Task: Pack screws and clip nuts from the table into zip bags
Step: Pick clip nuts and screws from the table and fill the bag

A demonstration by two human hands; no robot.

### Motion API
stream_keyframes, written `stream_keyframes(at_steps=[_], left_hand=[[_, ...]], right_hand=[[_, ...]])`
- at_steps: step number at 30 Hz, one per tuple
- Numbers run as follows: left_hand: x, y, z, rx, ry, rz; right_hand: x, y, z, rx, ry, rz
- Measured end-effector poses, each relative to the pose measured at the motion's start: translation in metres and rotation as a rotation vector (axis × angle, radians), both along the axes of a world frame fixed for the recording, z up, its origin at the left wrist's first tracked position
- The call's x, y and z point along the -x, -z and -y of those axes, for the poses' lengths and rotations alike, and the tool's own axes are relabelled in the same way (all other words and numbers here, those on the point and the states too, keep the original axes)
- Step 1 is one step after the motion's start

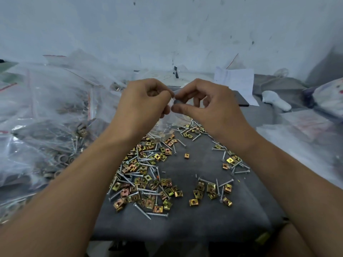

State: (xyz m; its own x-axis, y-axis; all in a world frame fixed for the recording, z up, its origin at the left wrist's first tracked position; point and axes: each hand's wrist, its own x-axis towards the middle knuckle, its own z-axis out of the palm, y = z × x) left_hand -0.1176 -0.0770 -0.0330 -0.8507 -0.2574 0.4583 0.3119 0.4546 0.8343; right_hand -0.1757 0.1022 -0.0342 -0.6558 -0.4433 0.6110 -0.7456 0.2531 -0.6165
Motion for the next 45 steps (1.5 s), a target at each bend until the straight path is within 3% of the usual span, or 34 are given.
stream_keyframes(at_steps=[6,11,15,19,22,27,29,32,34,42,45], left_hand=[[0.0,-0.001,0.003,0.016,0.058,0.009],[0.004,-0.002,0.003,-0.063,0.017,0.019],[0.002,-0.006,0.005,-0.168,0.074,0.007],[0.004,-0.006,0.01,-0.175,0.135,0.013],[0.007,-0.004,0.014,-0.255,0.087,-0.006],[0.011,-0.007,0.029,-0.439,-0.101,-0.095],[0.01,-0.009,0.036,-0.497,-0.19,-0.144],[0.008,-0.012,0.044,-0.527,-0.317,-0.2],[0.009,-0.012,0.048,-0.511,-0.385,-0.208],[0.011,-0.008,0.054,-0.456,-0.48,-0.203],[0.009,-0.008,0.054,-0.461,-0.482,-0.2]], right_hand=[[0.001,-0.001,0.007,-0.176,0.136,-0.327],[-0.001,-0.005,0.012,-0.158,0.126,-0.551],[0.0,-0.007,0.01,-0.286,-0.009,-0.598],[-0.001,-0.009,0.012,-0.404,0.153,-0.606],[-0.002,-0.007,0.016,-0.305,0.177,-0.566],[0.003,0.002,0.022,0.183,0.133,-0.268],[0.018,0.012,0.024,0.085,0.162,-0.146],[0.041,0.042,0.03,-0.353,0.165,-0.047],[0.05,0.063,0.036,-0.506,0.138,-0.056],[0.065,0.08,0.042,-0.449,0.138,0.025],[0.065,0.081,0.041,-0.533,0.132,-0.022]])
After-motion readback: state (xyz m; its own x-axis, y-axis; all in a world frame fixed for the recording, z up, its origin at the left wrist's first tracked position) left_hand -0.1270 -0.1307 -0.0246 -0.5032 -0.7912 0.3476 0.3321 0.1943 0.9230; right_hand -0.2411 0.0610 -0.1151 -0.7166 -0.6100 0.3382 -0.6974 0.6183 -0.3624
